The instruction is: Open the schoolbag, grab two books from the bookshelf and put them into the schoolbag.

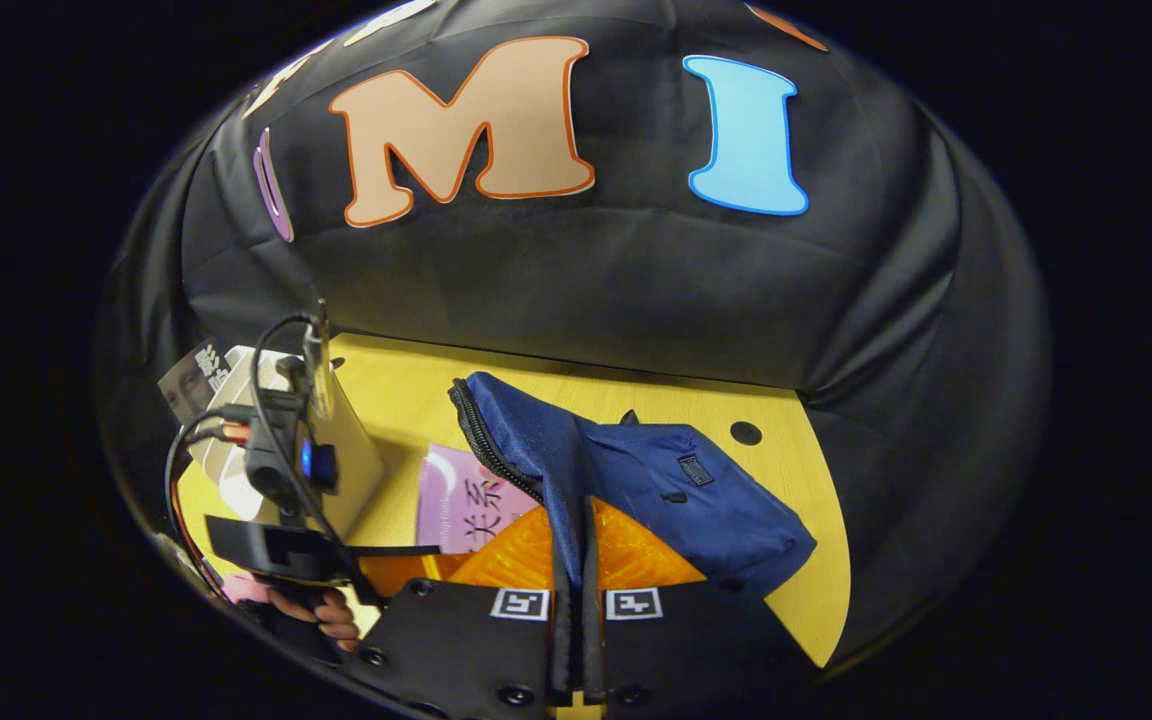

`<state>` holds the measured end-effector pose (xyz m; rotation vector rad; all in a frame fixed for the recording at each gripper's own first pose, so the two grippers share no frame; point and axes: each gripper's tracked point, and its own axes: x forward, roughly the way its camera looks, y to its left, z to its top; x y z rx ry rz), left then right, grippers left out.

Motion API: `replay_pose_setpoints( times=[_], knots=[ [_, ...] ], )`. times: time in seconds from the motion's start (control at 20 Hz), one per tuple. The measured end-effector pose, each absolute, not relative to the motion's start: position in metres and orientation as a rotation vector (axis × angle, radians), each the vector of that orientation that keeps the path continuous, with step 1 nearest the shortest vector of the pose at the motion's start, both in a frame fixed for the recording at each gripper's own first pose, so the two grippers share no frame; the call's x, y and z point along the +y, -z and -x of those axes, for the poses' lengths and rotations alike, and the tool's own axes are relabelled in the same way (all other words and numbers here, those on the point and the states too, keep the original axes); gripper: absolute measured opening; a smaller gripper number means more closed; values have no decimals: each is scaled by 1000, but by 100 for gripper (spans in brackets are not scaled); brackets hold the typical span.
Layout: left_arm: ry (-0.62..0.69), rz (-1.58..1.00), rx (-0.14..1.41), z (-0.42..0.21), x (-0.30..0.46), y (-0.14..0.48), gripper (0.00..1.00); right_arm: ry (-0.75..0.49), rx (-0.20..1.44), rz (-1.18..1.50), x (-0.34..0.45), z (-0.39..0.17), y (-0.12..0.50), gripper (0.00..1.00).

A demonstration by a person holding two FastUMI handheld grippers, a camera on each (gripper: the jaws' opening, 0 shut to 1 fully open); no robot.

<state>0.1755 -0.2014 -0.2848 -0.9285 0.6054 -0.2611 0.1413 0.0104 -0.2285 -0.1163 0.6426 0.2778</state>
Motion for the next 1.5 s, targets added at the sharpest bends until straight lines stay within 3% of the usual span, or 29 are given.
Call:
replay_pose_setpoints(
  times=[0.65, 0.85, 0.95, 1.1, 1.2, 1.25, 1.5],
  knots=[
    [311, 1073, 599, -206, -240, 322, 36, -324, 653, 146, 22, -133, 240, 5],
    [247, 1019, 652, -208, -236, 342, 39, -309, 658, 142, 18, -135, 240, 5],
    [259, 980, 716, -195, -238, 346, 62, -304, 660, 138, 16, -136, 240, 5],
    [241, 922, 687, -174, -223, 328, 96, -294, 661, 124, 11, -138, 238, 6],
    [228, 861, 695, -156, -215, 322, 92, -290, 666, 112, 9, -139, 236, 6],
    [223, 826, 702, -143, -210, 317, 96, -288, 667, 110, 8, -139, 236, 6],
    [195, 700, 696, -94, -185, 268, 96, -260, 672, 110, 0, -140, 236, 6]
  ],
)
